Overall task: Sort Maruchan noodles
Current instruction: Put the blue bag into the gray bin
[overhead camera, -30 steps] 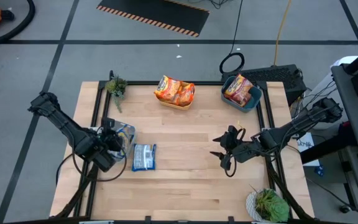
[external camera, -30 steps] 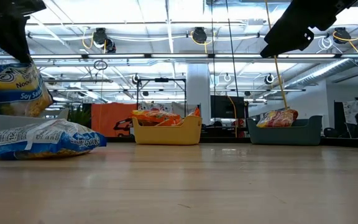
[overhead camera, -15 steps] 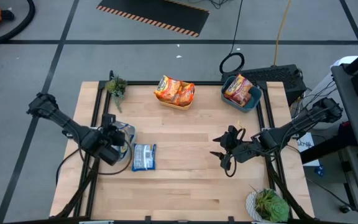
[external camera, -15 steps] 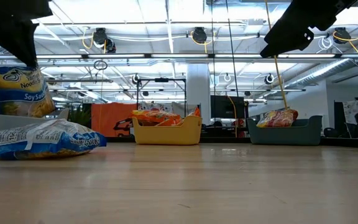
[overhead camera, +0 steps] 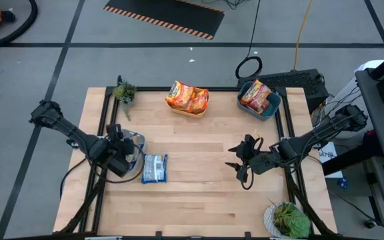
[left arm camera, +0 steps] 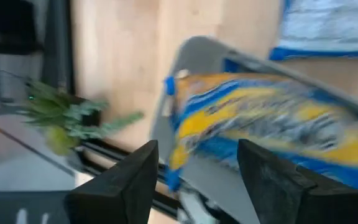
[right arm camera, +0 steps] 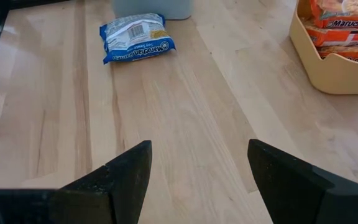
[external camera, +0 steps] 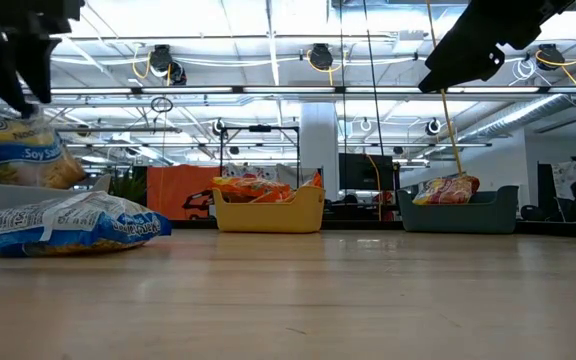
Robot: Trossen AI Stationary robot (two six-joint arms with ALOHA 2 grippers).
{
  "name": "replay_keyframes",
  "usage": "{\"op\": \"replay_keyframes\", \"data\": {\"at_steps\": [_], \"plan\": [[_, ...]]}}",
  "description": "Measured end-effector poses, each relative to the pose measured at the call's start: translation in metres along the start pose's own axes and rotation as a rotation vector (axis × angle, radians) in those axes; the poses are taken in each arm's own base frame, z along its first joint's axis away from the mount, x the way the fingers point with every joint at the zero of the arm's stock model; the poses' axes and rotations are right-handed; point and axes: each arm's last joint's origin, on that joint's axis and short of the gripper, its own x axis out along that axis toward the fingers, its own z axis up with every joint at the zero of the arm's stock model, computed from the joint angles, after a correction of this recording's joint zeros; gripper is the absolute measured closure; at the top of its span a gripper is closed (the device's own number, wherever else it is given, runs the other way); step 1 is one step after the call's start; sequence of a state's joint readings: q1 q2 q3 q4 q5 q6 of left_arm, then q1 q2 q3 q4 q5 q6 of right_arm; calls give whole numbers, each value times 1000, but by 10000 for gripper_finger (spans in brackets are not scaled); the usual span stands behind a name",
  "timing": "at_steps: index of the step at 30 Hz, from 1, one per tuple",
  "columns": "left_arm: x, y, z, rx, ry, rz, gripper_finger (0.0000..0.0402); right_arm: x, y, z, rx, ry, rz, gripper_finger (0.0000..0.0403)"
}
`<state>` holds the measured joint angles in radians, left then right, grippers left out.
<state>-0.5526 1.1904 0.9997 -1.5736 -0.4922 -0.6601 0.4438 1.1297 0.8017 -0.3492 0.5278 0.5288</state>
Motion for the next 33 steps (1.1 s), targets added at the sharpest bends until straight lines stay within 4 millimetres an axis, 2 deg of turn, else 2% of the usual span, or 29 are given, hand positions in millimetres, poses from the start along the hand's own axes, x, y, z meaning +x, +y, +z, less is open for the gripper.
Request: {"op": "replay_keyframes", "data": {"at_steps": [3, 7, 9, 13, 16, 21, 26, 30, 33], "plan": [[-11, -1, 8, -19, -18, -38, 184, 0, -1, 0, -16, -7, -13, 145], [-28, 1, 18, -21, -139, 22, 205, 2, -4, 2, -11, -12, -34, 145], [-35, 2, 22, -81, -209, 48, 217, 2, -5, 2, -8, -12, -38, 145], [-39, -2, 34, -211, -312, -15, 236, 3, -6, 3, -6, -11, -42, 145], [-38, -8, 41, -246, -364, -70, 244, 3, -6, 3, -4, -12, -42, 145], [-26, -13, 59, -277, -414, -180, 245, 3, -6, 3, -3, -12, -40, 145], [-7, -9, 74, -344, -435, -241, 245, 3, -6, 4, -11, -22, -35, 145], [11, -16, 88, -258, -536, -360, 245, 4, -7, 8, -23, -41, -32, 145], [22, -23, 95, -302, -641, -407, 245, 6, -9, 9, -18, -30, -24, 145]]}}
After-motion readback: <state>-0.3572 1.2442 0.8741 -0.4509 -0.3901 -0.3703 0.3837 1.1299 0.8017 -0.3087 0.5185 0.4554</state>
